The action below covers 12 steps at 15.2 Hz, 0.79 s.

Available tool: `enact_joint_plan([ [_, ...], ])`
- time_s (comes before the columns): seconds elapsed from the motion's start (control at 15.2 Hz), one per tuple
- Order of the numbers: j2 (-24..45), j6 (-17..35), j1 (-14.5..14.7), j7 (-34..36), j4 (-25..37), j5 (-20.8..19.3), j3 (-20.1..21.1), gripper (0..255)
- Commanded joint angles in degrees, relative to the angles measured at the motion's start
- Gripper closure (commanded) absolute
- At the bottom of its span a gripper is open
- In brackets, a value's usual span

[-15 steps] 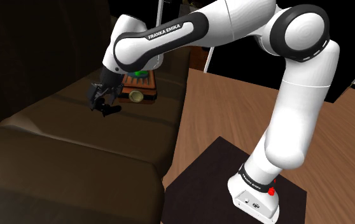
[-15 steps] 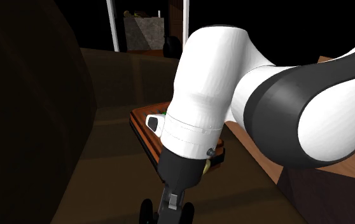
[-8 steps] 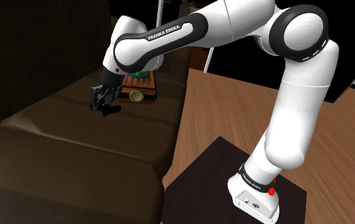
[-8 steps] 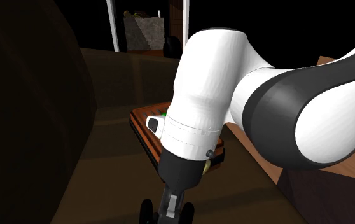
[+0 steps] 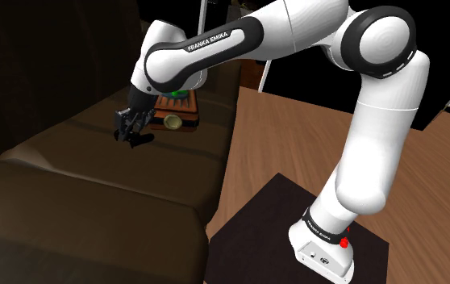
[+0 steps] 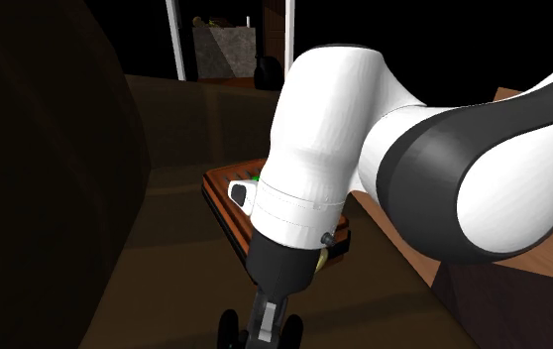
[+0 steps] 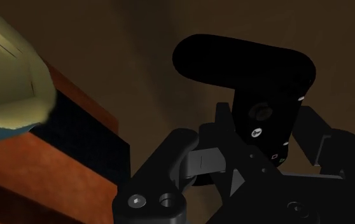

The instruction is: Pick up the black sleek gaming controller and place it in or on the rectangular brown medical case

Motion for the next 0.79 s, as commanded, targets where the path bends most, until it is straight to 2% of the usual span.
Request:
enact_joint_plan([
  [0.0, 0.26, 0.17, 0.1, 0.12, 0.09, -0.13, -0.03, 255],
  [0.73, -3.28, -7.38, -0.33, 1.1, 4.31, 0.21, 0.11, 255],
])
